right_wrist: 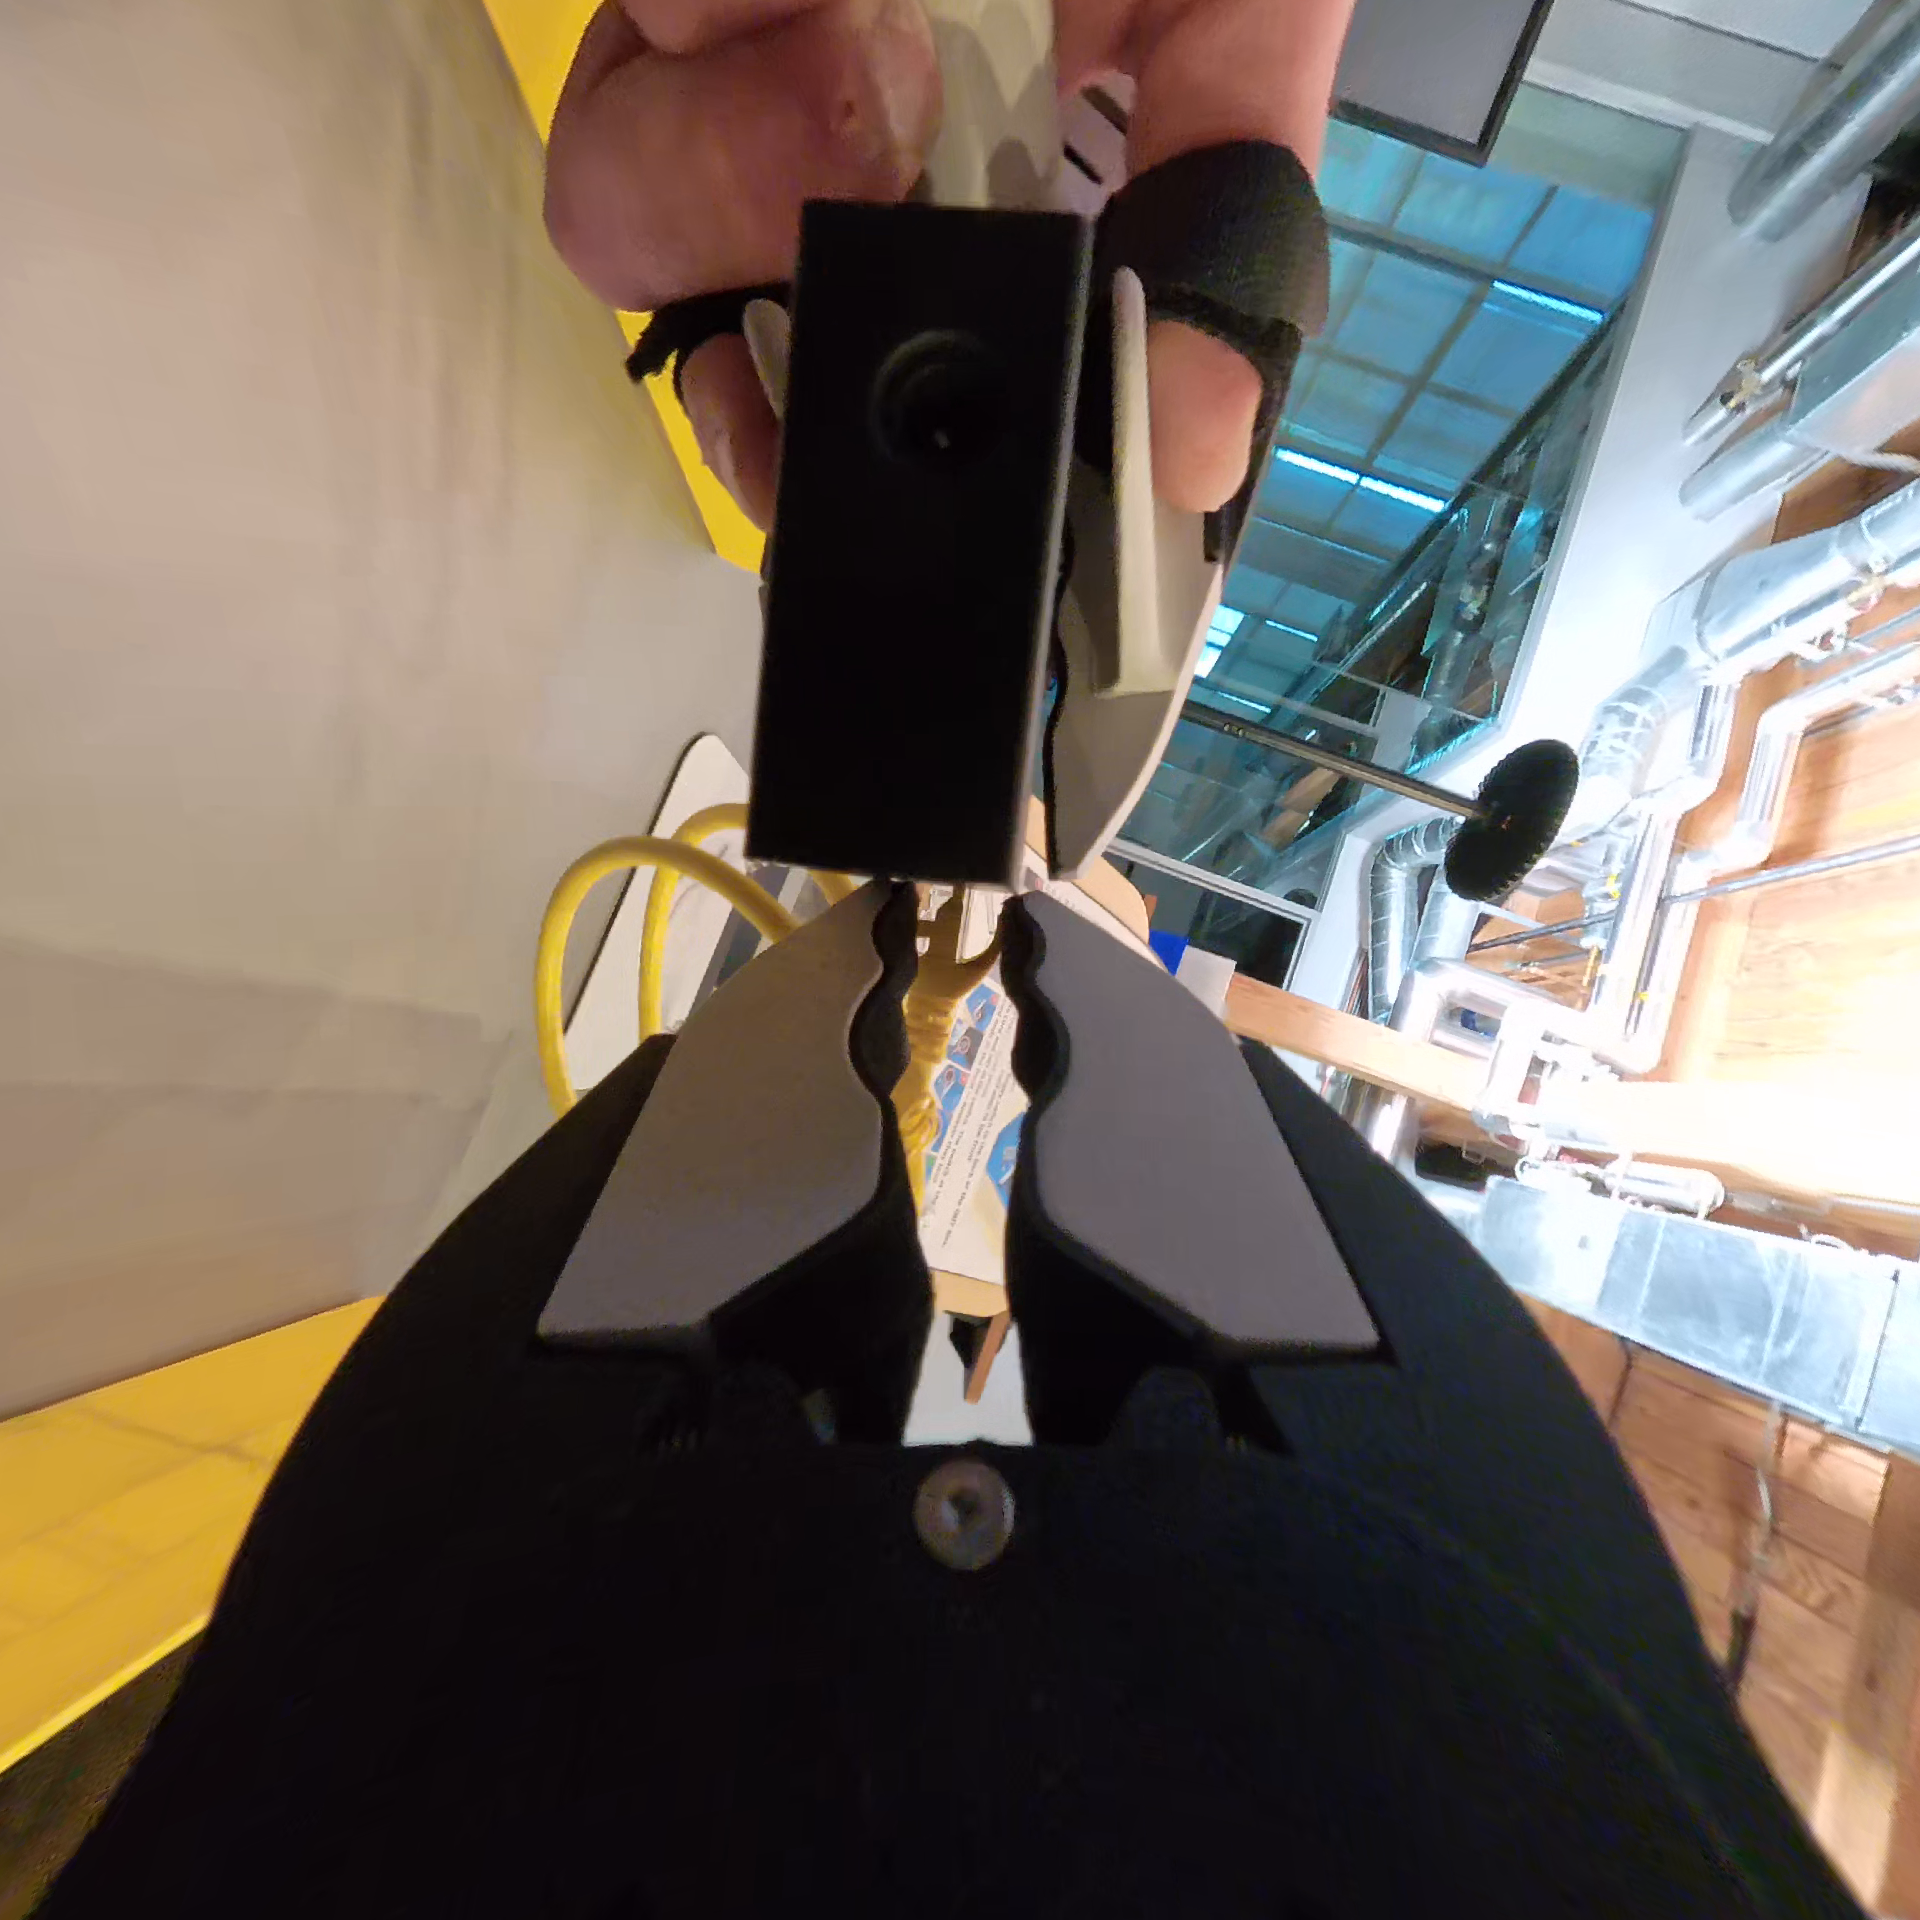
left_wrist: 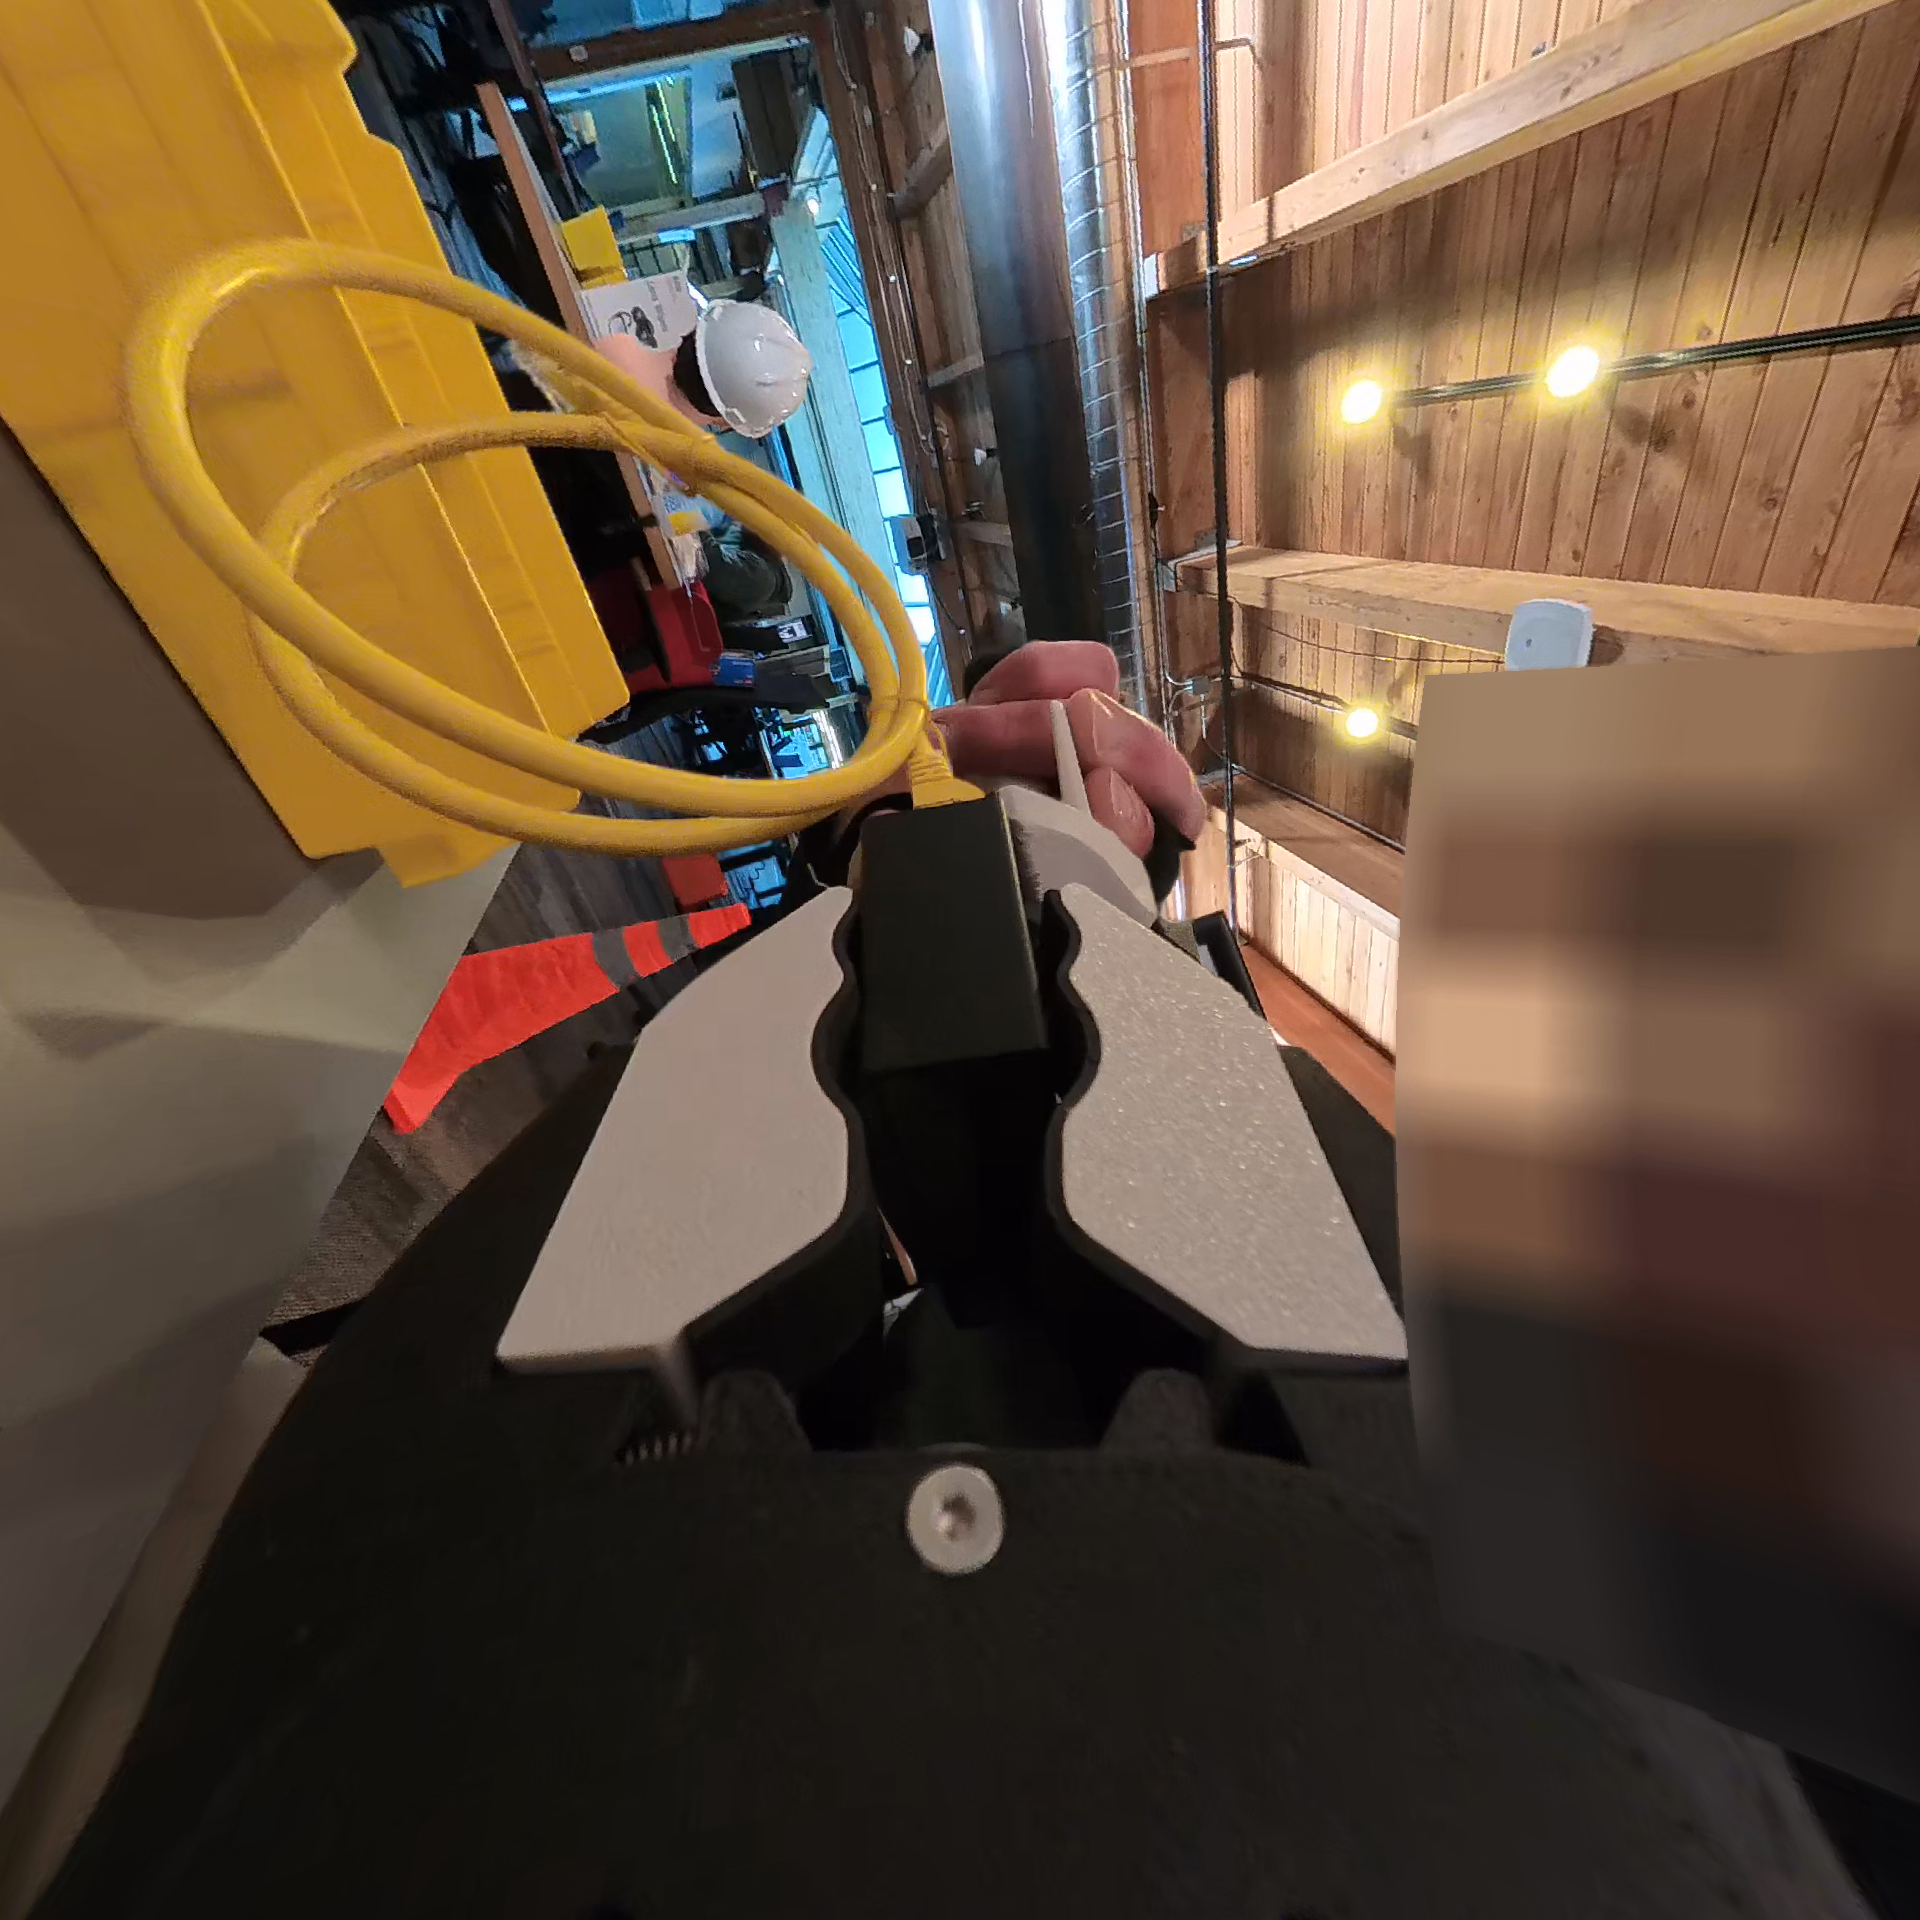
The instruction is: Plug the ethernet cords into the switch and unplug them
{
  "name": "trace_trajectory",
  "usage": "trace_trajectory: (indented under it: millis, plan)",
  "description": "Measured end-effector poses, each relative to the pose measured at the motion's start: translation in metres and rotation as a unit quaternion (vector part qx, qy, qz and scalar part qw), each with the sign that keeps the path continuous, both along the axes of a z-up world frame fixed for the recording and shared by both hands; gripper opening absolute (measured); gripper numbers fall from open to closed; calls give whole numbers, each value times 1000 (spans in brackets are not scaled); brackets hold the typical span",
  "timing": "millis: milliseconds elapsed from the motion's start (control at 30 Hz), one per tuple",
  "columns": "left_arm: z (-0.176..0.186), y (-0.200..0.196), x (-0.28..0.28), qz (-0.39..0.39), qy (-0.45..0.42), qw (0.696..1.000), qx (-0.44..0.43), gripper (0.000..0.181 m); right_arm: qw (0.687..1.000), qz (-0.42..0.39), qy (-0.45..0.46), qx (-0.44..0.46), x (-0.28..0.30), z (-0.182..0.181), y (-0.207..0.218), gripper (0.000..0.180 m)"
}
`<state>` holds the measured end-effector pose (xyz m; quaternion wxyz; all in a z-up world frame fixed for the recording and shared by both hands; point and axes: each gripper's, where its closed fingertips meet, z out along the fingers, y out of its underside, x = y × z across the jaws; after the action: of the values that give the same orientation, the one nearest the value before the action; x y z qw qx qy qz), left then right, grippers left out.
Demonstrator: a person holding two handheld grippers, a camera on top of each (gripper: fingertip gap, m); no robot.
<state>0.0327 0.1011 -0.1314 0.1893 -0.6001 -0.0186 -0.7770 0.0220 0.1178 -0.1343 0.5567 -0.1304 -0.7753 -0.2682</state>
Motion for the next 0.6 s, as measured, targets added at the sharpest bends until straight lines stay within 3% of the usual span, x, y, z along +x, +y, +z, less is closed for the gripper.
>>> trace_trajectory:
  millis: [367, 600]
  plan:
    - [2, -2, 2, -8, 1, 1000, 2, 30, 1000, 11, 8, 9, 3, 4, -1, 16]
    - [-4, -3, 5, -15, -6, 1000, -18, 31, 999, -10, -47, -10, 7, -4, -2, 13]
